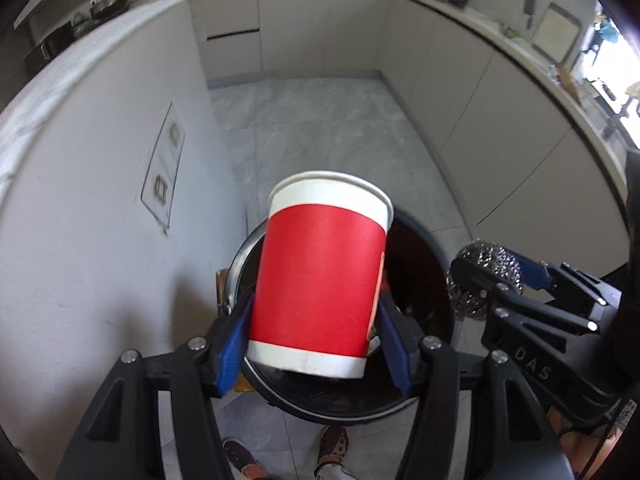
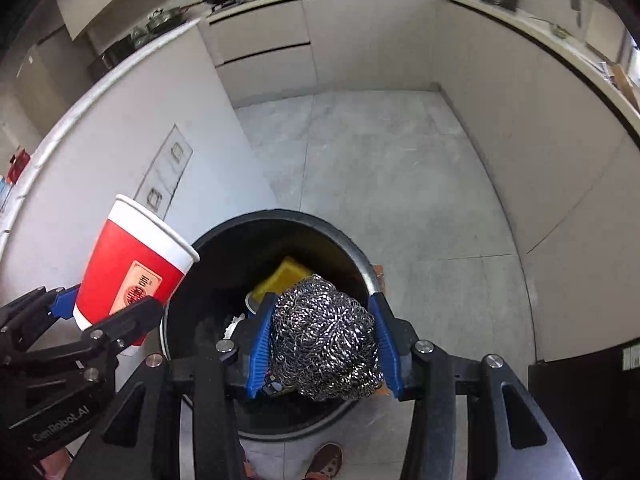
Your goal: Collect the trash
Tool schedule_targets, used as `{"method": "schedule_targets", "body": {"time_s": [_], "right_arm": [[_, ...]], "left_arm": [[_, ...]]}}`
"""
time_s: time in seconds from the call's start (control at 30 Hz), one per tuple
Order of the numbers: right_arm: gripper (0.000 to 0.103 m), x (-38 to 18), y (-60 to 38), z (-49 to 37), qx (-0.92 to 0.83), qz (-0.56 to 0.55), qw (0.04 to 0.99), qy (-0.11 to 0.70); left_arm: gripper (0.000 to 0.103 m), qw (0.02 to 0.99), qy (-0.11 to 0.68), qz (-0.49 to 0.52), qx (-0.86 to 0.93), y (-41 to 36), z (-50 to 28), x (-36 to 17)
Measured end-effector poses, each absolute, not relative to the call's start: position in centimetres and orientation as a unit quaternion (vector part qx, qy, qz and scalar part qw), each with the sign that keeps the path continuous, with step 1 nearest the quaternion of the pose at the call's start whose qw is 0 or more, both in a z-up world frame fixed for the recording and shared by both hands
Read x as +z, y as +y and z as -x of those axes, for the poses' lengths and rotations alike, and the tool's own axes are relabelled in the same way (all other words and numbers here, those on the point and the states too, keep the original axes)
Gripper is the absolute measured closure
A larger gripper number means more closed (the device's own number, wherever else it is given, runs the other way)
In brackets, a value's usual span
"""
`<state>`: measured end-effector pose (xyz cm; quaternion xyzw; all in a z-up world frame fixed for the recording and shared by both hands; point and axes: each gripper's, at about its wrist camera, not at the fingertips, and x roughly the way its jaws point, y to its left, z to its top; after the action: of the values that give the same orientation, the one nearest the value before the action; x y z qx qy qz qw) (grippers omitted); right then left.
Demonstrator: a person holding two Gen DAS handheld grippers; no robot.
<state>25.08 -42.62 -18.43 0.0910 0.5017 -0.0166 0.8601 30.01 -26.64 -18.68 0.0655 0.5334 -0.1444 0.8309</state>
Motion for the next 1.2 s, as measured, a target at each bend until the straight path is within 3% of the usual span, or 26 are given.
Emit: {"method": "schedule_targets", "body": {"time_s": [0.1, 0.23, 0.33, 0.63, 0.87, 1.0, 1.2], "right_arm": [[0.052, -20.1, -41.8, -26.5, 0.008, -0.08, 0.847, 0.526], [0.039, -20.7, -41.1, -26.9, 0.003, -0.059, 0.846, 0.531], [0.038, -19.9, -41.8, -26.5, -0.001, -0.074, 0.85, 0.522], [0.038, -15.8, -42.7, -23.8, -0.02, -0.083, 0.862, 0.5], [0.037, -9.4, -40.1, -18.0, -0.034, -0.074, 0.883, 0.462], [0.03, -4.4, -35.7, -13.1, -0.049, -0.061, 0.908, 0.411], [0.017, 1.4, -27.2, -5.1, -0.1, -0.032, 0.934, 0.342]], "left_arm": [[0.04, 0.822, 0.549, -0.067, -0.133, -26.8, -30.7, -19.9], [0.038, 0.817, 0.56, -0.073, -0.112, -26.8, -30.8, -20.2], [0.033, 0.821, 0.556, -0.078, -0.101, -26.8, -30.4, -19.3], [0.032, 0.846, 0.518, -0.069, -0.102, -26.2, -28.3, -14.2], [0.03, 0.877, 0.458, -0.07, -0.129, -22.5, -22.7, -6.3], [0.017, 0.899, 0.416, -0.06, -0.125, -17.8, -18.7, -2.2], [0.013, 0.921, 0.372, -0.072, -0.091, -9.1, -12.5, 1.2]]}}
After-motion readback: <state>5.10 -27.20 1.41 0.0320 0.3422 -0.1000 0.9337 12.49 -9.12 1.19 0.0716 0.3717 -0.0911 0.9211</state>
